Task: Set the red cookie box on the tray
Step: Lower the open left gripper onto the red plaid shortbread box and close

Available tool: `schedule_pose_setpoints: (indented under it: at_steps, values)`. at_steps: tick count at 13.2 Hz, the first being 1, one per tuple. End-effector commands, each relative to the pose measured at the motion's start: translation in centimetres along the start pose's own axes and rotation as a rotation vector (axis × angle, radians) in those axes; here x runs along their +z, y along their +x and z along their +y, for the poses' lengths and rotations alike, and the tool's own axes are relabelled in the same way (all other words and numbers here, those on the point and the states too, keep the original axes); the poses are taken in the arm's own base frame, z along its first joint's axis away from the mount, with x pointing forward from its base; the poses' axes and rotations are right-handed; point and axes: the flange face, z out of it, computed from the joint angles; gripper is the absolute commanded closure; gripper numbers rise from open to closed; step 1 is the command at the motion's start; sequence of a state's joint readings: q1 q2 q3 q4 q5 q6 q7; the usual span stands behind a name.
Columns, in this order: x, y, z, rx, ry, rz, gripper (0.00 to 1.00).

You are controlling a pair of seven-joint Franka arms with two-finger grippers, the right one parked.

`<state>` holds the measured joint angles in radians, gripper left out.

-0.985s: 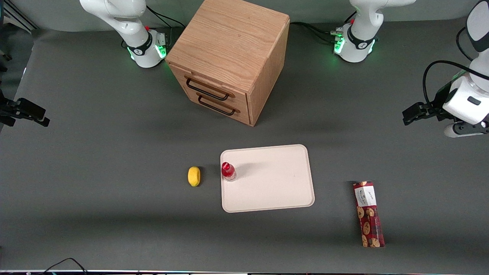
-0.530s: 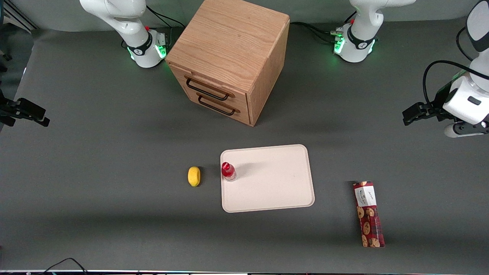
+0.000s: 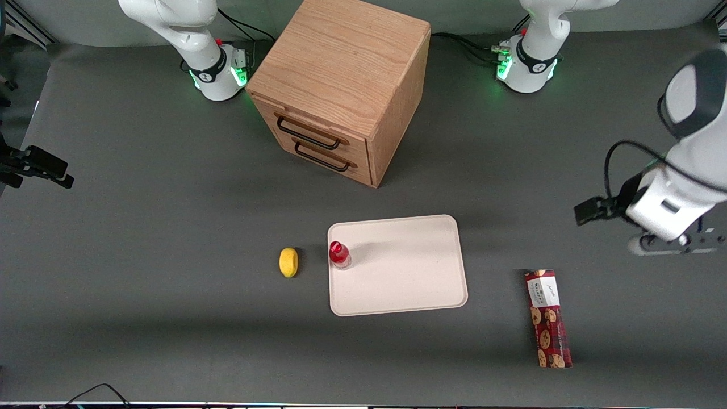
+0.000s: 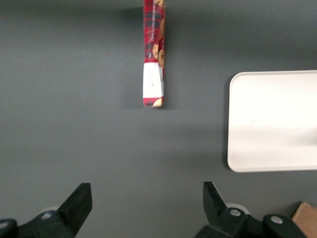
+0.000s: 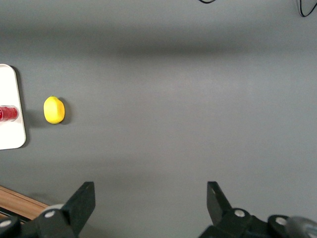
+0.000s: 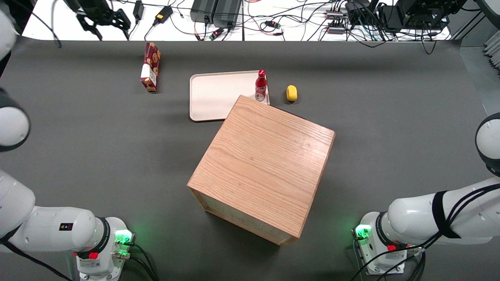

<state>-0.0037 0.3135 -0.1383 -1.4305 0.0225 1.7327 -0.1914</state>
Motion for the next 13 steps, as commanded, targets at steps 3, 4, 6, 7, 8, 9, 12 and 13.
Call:
schedule_pose_setpoints:
  at_steps: [3,4,6,7,8,9,12,13]
  values:
    - [7.4,5.5,0.6,0.026,0.010,0.062,0.00]
    - [8.9,6.1,1.1,0.032,0.012,0.067,0.00]
    - [12.6,7.0,1.0,0.033,0.015,0.059,0.00]
    - [14.4,7.4,1.0,0.039,0.021,0.049,0.00]
    - [16.3,7.9,0.9,0.050,0.035,0.055,0.00]
    - [18.0,8.4,0.9,0.057,0.035,0.076,0.00]
    - [22.1,9.0,1.0,0.077,0.026,0.082,0.00]
    - [23.1,9.4,1.1,0.115,0.019,0.099,0.00]
